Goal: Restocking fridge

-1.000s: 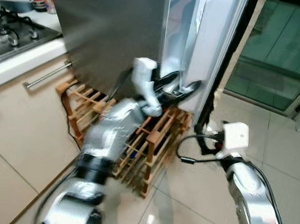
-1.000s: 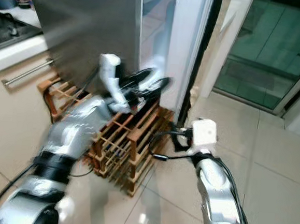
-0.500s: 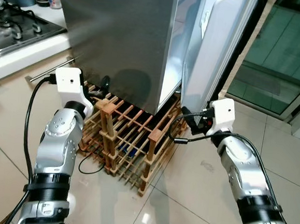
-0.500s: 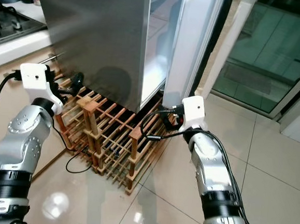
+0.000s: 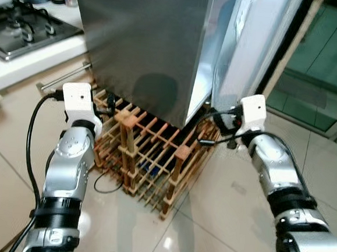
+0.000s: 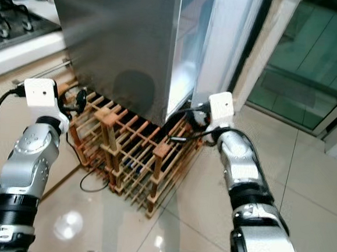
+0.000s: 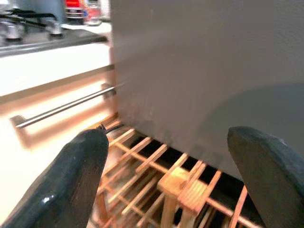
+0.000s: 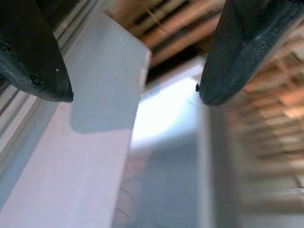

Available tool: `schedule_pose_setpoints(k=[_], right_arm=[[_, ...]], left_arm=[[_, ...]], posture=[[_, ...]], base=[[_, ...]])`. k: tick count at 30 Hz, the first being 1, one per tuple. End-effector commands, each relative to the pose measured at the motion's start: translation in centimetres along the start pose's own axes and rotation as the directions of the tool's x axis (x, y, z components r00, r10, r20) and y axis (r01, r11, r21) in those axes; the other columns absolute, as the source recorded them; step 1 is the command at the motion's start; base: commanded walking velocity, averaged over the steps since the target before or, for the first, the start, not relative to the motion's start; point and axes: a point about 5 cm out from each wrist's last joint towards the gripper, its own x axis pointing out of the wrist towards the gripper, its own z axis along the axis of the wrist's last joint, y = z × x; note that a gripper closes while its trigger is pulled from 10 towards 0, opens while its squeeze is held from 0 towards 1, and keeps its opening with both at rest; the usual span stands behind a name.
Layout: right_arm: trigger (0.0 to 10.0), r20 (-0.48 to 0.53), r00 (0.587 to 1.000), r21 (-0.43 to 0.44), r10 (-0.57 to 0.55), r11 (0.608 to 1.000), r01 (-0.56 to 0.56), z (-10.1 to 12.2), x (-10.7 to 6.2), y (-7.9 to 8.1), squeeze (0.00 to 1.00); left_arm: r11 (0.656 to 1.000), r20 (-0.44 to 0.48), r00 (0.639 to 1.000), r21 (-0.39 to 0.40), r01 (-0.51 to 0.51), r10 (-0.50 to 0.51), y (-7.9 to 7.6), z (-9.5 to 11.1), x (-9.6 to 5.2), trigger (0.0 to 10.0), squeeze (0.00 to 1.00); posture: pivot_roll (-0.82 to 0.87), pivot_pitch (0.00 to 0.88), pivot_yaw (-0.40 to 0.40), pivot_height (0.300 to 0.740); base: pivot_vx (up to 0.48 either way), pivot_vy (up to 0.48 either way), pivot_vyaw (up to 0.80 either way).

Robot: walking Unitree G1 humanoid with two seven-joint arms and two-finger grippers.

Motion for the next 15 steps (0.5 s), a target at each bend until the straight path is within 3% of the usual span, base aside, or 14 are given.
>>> schedule_pose_setpoints(k=[1, 2, 5, 8, 13, 15], right_arm=[[10.0, 0.024, 0.995, 0.005, -0.099, 0.995, 0.099, 0.9, -0.2, -2.4, 0.0], [10.0, 0.024, 0.995, 0.005, -0.099, 0.995, 0.099, 0.9, -0.2, -2.4, 0.0], [10.0, 0.033, 0.967, -0.043, -0.254, 0.966, 0.256, 0.1, -2.9, -6.5, 0.0], [10.0, 0.061, 0.935, -0.073, -0.348, 0.933, 0.352, -0.2, -4.8, -8.6, 0.0], [10.0, 0.097, 0.911, -0.04, -0.401, 0.913, 0.406, -0.2, -5.8, -9.2, 0.0], [10.0, 0.129, 0.909, 0.015, -0.395, 0.918, 0.397, 0.0, -5.6, -7.8, 0.0]], left_arm=[[0.998, -0.051, 0.997, 0.021, -0.059, 0.06, 0.9, -0.5, 0.1, 10.0, 0.0], [0.998, -0.051, 0.997, 0.021, -0.059, 0.06, 0.9, -0.5, 0.1, 10.0, 0.0], [0.999, -0.052, 0.998, 0.043, -0.03, 0.032, 0.9, -0.3, -0.1, 10.0, 0.0], [0.999, -0.068, 0.998, 0.052, 0.003, 0.001, 0.5, -0.6, -0.1, 10.0, 0.0], [0.998, -0.075, 0.997, 0.055, 0.022, -0.018, 0.0, -0.7, 0.1, 10.0, 0.0], [0.998, -0.076, 0.997, 0.051, 0.038, -0.035, -0.7, -0.6, 0.5, 10.0, 0.0]], posture=[[0.03, 0.057, 0.037, 0.74], [0.03, 0.057, 0.037, 0.74], [0.02, 0.084, 0.078, 0.74], [0.0, 0.09, 0.092, 0.74], [-0.03, 0.091, 0.11, 0.74], [-0.05, 0.086, 0.113, 0.74]], base=[[0.0, 0.0, 0.0], [0.0, 0.0, 0.0], [0.0, 0.0, 0.0], [0.0, 0.0, 0.0], [0.0, 0.0, 0.0], [0.0, 0.0, 0.0]])
